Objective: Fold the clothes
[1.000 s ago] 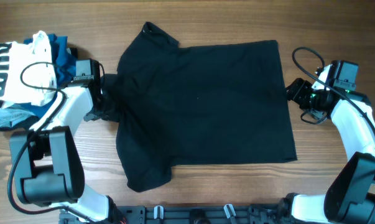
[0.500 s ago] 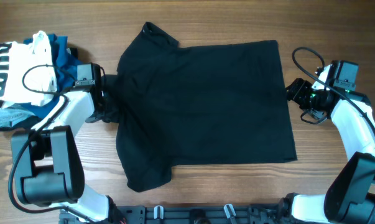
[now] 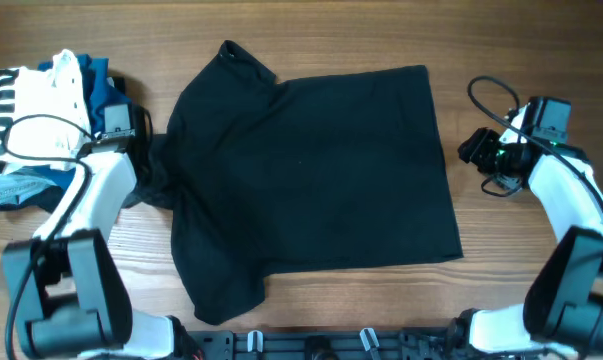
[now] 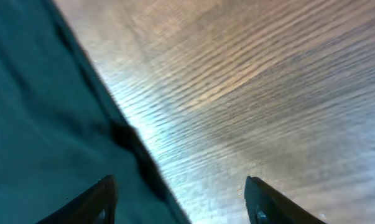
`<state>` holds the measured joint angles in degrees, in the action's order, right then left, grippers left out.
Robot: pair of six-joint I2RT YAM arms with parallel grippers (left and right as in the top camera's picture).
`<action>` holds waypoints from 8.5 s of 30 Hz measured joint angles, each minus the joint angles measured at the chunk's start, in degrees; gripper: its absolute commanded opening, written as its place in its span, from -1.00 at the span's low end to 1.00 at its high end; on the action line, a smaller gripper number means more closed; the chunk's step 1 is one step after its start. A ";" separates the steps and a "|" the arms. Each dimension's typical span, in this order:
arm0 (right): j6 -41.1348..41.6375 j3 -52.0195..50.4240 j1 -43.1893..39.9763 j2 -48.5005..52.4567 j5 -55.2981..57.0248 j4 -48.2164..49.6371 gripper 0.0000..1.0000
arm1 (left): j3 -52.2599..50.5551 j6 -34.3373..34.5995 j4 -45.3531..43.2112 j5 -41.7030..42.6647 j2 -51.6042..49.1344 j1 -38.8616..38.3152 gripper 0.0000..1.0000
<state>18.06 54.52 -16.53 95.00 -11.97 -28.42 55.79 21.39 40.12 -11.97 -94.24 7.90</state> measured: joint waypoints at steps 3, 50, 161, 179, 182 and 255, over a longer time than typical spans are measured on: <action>-1.88 0.00 0.22 4.28 -1.55 2.43 0.47 | 0.00 0.42 0.02 0.02 2.58 0.00 -0.92; 1.38 1.14 -4.15 7.89 -2.49 4.70 0.22 | 0.09 -2.82 -2.03 7.87 3.32 0.04 -0.51; 1.57 -1.64 -8.37 -8.87 -14.23 -23.23 -0.91 | -16.79 5.79 11.98 30.25 5.09 -5.99 -0.07; 1.55 -1.64 -8.37 -8.87 -14.58 -22.75 -0.91 | -16.76 7.06 16.46 30.10 5.09 -14.27 -0.92; 1.57 -1.64 -8.37 -8.87 -13.46 -24.85 -0.91 | -15.69 5.64 21.59 30.99 5.25 -11.45 -0.92; 1.11 -3.63 -8.37 -8.87 -17.27 -22.08 0.31 | -16.00 -1.40 -2.75 23.96 18.71 -3.78 -0.28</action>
<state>19.18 50.89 -24.91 86.13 -29.23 -50.50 39.79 19.99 37.36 11.99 -75.53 4.12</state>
